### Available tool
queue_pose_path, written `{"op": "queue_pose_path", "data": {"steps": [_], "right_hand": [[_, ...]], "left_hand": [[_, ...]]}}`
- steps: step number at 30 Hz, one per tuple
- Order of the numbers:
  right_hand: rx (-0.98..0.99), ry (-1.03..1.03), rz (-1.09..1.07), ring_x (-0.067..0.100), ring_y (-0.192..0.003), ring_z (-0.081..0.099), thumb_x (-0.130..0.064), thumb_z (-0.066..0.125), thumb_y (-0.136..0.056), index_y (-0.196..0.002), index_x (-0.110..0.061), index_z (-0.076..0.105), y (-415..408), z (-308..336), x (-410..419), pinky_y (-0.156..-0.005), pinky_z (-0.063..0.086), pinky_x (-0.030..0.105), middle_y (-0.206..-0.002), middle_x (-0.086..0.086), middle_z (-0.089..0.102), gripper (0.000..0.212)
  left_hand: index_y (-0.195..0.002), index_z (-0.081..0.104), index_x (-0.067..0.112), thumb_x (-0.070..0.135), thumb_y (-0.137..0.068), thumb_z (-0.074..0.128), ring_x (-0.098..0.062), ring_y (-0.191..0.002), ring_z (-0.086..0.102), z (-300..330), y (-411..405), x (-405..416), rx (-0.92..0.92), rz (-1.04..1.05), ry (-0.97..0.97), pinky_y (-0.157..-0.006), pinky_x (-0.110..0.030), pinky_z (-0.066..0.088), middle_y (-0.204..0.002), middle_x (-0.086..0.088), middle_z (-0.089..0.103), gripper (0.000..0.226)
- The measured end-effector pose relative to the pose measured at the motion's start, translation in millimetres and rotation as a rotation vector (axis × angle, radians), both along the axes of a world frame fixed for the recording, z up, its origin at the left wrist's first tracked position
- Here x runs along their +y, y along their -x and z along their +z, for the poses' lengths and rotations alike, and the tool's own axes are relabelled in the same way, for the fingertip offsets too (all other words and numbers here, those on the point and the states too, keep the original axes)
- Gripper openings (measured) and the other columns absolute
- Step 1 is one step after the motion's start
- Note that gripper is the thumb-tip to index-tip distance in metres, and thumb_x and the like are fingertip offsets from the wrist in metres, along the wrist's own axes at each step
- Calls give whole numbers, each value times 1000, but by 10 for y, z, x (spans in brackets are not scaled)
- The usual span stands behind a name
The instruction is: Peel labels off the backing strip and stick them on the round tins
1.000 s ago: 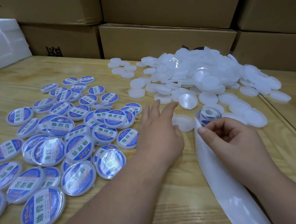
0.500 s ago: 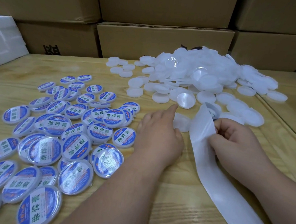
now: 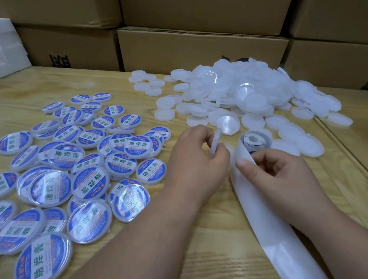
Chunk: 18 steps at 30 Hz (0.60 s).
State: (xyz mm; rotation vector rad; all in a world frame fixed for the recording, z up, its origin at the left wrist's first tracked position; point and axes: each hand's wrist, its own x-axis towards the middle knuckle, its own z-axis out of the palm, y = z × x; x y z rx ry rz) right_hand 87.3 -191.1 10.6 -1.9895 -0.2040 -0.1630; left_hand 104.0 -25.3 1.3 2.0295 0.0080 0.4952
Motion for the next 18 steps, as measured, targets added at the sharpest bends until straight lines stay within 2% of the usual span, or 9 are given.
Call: {"op": "queue_pose_path", "data": {"steps": [2,4,6,8,10,13,16,18], "right_hand": [[26,117,23,6,-54,43,-36,75,-84,-69,-14,63,-7,3,-22,-54,36,24,-56,-6,49,29],[77,168,50,12,-59,46,-35,73,-87,-71,-7,61,-6,32,-77,-59,37,31,-63,8,53,34],[150,180,81,13,-59,49,-39,71,-86,-73,-8,62,22,92,-139,-60,39,34,-65,8,57,36],[226,208,109,13,-59,52,-43,70,-85,-73,-11,64,59,144,-194,-61,40,35,-65,8,60,35],[291,233,141,13,-58,52,-43,70,-85,-72,-13,64,90,172,-241,-61,40,36,-63,3,58,34],[418,207,248,16,-61,56,-41,71,-81,-76,-7,64,114,235,-326,-60,42,35,-68,4,60,36],[609,166,434,18,-63,62,-36,70,-74,-78,-1,64,157,350,-397,-59,47,29,-72,9,65,36],[651,112,488,18,-59,62,-46,79,-73,-78,-4,68,185,390,-419,-55,46,23,-73,11,68,44]], "left_hand": [[-79,53,19,31,-75,52,-5,-88,58,4,13,-4,1,-34,45,-67,-20,46,-94,11,66,12],[-76,48,16,27,-73,49,-7,-84,59,6,10,-4,23,-77,59,-65,-29,47,-99,18,68,11],[-72,47,22,26,-73,47,-1,-79,59,8,11,-5,44,-116,68,-55,-24,40,-101,31,67,4],[-73,52,28,26,-72,46,2,-72,57,10,11,-4,46,-131,77,-52,-17,34,-100,35,65,6],[-80,52,28,25,-72,45,0,-68,55,20,19,-4,47,-142,108,-52,-17,34,-98,31,66,11],[-92,46,43,24,-73,42,0,-74,58,48,40,-1,59,-184,152,-57,-16,37,-97,25,66,27],[-113,45,55,26,-76,43,4,-88,61,64,64,-8,90,-267,87,-65,-18,42,-102,29,65,47],[-123,44,57,25,-80,45,5,-92,61,52,67,-20,101,-319,35,-70,-18,46,-106,33,64,54]]}}
